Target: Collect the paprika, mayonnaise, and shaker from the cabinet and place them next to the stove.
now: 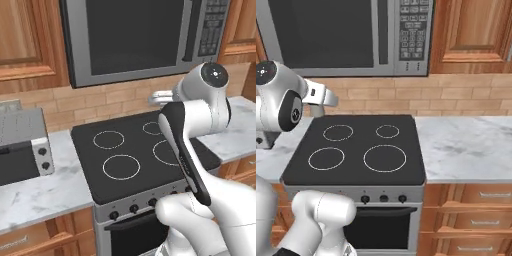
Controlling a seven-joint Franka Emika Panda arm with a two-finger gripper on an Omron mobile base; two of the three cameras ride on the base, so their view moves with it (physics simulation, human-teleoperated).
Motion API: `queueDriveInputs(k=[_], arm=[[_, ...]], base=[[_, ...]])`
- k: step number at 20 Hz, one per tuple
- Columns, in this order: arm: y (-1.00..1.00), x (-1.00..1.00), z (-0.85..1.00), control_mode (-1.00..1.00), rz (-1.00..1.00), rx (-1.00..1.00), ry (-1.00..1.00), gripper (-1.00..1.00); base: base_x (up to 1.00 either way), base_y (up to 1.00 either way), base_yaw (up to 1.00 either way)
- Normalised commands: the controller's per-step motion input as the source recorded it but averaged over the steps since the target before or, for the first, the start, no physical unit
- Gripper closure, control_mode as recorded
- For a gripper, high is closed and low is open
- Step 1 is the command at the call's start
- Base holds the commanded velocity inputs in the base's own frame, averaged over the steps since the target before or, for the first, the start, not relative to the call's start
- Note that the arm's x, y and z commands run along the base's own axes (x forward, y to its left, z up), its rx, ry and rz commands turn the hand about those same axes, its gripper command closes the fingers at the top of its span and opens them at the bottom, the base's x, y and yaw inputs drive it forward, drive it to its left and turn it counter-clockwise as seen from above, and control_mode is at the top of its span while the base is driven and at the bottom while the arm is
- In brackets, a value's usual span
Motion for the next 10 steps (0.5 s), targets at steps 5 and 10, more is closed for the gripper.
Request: queueDriveInputs(k=[5, 10], arm=[[0.00, 0.00, 0.00, 1.00, 0.00, 0.00, 0.00, 1.00], [0.00, 0.00, 0.00, 1.00, 0.00, 0.00, 0.00, 1.00]], base=[[0.43, -0.88, 0.00], [0.44, -0.51, 0.09]])
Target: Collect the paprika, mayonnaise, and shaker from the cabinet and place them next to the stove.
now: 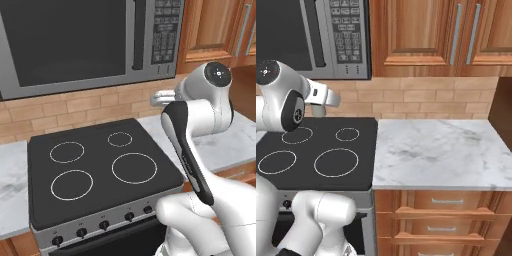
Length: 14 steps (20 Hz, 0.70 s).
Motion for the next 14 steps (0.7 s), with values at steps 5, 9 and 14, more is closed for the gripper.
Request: queueDriveInputs(k=[5, 9, 14], arm=[[0.00, 0.00, 0.00, 1.00, 0.00, 0.00, 0.00, 1.00], [-0.20, 0.30, -0.20, -1.00, 0.15, 0.03, 0.00, 1.00], [-0.65, 0.54, -0.50, -1.00, 0.32, 0.03, 0.01, 1.00]], base=[[0.56, -0.26, 0.27], [0.29, -0.12, 0.14], [0.00, 0.00, 0.00]])
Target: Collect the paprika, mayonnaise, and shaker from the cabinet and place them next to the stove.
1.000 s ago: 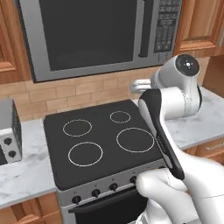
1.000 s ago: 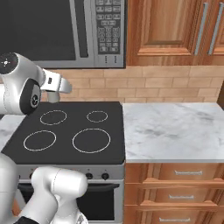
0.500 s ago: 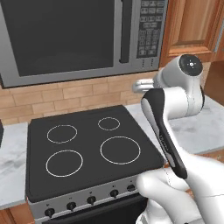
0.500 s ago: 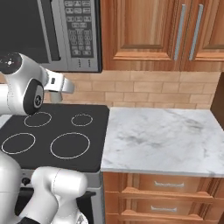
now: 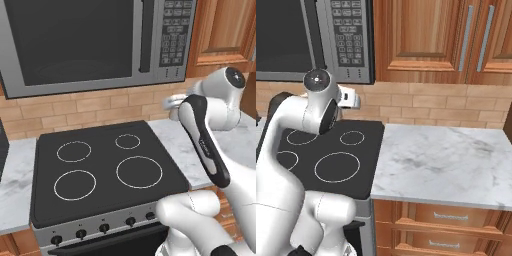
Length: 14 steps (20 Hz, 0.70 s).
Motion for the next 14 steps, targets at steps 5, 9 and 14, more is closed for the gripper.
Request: queueDriveInputs(k=[5, 9, 14], arm=[[-0.59, 0.40, -0.46, -1.00, 0.23, 0.00, 0.08, 1.00], [-0.73, 0.40, -0.44, -1.00, 0.11, 0.00, 0.11, 1.00], [-0.53, 0.48, -0.63, -1.00, 0.21, -0.05, 0.00, 1.00]], base=[[0.00, 0.00, 0.00], [0.00, 0.00, 0.00], [0.00, 0.00, 0.00]])
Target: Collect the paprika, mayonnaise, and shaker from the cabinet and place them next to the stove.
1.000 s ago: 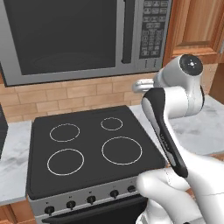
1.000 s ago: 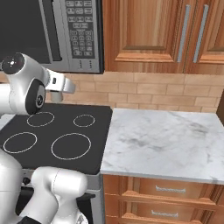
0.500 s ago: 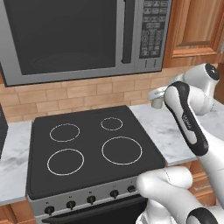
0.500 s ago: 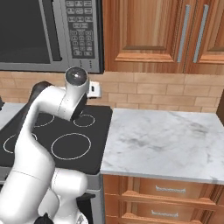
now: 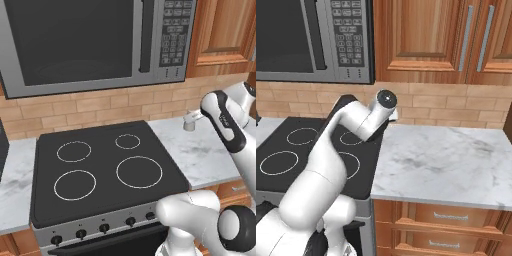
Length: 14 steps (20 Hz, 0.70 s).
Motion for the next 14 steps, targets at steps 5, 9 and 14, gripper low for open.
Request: queueDriveInputs(k=[5, 9, 14], arm=[[-0.26, 0.47, -0.65, -1.00, 0.25, -0.08, -0.02, 1.00], [-0.22, 0.33, -0.49, -1.00, 0.24, -0.02, 0.00, 1.00], [-0.21, 0.36, -0.42, -1.00, 0.22, 0.00, 0.00, 1.00]], base=[[0.00, 0.00, 0.00], [0.00, 0.00, 0.00], [0.00, 0.00, 0.00]])
